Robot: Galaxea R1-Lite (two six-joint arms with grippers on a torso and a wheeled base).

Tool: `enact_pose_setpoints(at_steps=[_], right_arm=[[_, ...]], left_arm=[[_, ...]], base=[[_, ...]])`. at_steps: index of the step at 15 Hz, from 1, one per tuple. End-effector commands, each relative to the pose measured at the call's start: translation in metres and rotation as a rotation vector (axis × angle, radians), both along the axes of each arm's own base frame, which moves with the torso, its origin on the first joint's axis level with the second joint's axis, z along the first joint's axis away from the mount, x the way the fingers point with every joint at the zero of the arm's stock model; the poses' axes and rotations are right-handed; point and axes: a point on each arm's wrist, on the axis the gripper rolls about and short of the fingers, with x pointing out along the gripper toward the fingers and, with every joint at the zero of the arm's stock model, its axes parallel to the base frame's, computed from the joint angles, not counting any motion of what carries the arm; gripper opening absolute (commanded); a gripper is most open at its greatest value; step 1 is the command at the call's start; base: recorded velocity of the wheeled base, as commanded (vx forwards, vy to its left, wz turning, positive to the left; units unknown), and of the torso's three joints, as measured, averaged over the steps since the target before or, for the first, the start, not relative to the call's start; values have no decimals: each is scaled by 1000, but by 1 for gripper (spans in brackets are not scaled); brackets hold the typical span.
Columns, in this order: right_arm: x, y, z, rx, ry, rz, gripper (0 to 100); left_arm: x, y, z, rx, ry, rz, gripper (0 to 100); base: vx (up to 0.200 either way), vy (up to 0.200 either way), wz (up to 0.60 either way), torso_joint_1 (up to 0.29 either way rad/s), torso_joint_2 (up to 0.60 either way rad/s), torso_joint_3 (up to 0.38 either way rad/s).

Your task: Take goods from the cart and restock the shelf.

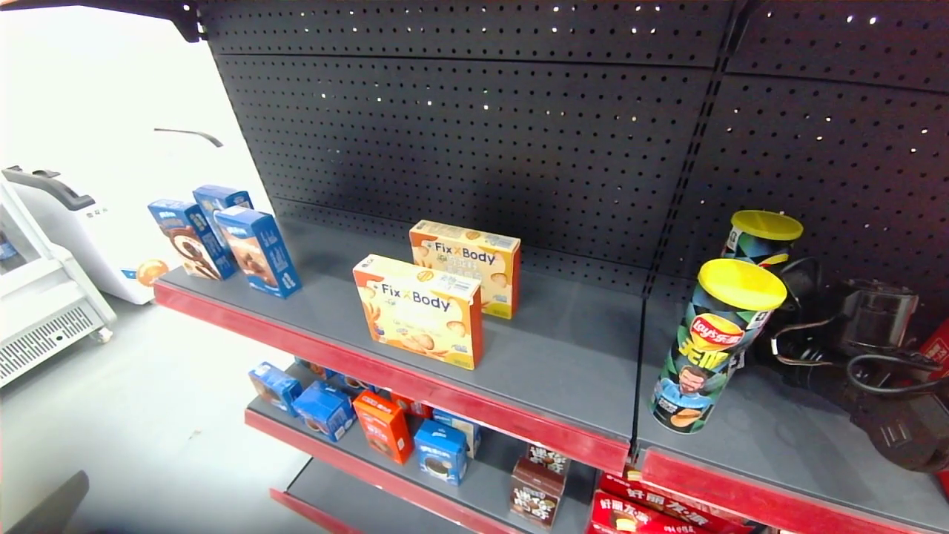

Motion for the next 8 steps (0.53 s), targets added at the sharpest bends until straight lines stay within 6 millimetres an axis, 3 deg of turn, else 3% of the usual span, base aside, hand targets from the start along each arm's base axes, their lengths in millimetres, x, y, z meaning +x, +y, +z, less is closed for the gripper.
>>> enact_pose_setpoints(at_steps=[1, 8], right_arm=[[-10, 1, 9, 1, -23, 6, 100], [-26, -1, 15, 2, -30, 8, 100]], left_arm=[[0, 0, 0, 0, 0, 0, 100], [-1, 0, -2, 0, 1, 0, 100]], base=[[0, 0, 0, 0, 0, 0], [0, 0, 0, 0, 0, 0]])
